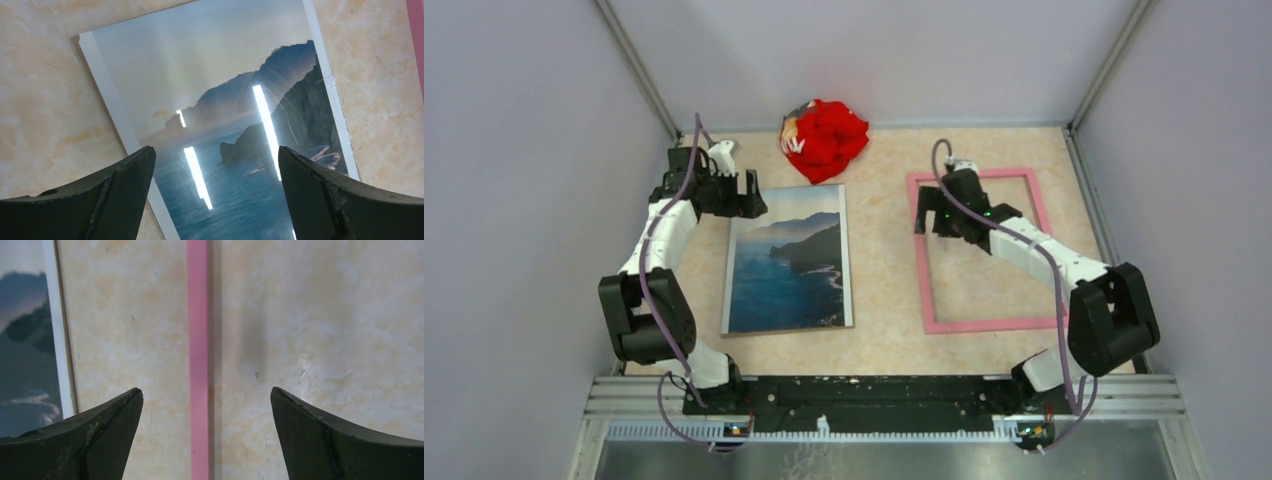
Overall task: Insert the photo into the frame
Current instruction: Turn over the photo frame at the center of the board.
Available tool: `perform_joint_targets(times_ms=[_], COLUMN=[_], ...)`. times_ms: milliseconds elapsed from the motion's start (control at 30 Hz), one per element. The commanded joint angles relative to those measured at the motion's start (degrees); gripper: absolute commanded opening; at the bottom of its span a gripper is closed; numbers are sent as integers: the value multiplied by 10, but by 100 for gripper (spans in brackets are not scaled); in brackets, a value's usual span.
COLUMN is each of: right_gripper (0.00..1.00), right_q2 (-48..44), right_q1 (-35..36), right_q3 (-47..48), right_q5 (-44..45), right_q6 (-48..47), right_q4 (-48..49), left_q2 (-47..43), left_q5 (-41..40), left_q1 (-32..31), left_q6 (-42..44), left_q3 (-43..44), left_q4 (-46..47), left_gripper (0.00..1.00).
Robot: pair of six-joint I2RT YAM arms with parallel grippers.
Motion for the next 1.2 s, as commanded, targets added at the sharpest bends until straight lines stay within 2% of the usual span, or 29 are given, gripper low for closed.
perform_joint_targets(times_ms=[0,167,300,500,800,933,1000,1167], right_gripper=[98,87,86,84,75,68,62,34], right_q2=[21,84,116,129,183,193,201,231], right_q1=[64,119,139,152,191,191,192,202], right_q3=[24,38,33,4,2,-3,-1,33], right_q5=[104,160,189,181,208,203,203,192], right_q6=[-8,0,10,15,33,43,46,43], right_q4=[-74,-74,-64,-23,-14,-9,-9,-24], left_q2=[4,-1,-7,-21,-31,-33,-34,-27], left_q5=[21,17,12,34,45,56,66,97], left_q1=[5,5,5,4,5,4,4,4], left_q6=[-8,-1,8,16,28,40,45,56], left_q3=[51,51,50,41,47,52,53,62], left_q4=[-75,-97,-114,-123,-134,-144,-147,-169], left_gripper=[99,99,99,99,99,99,99,98])
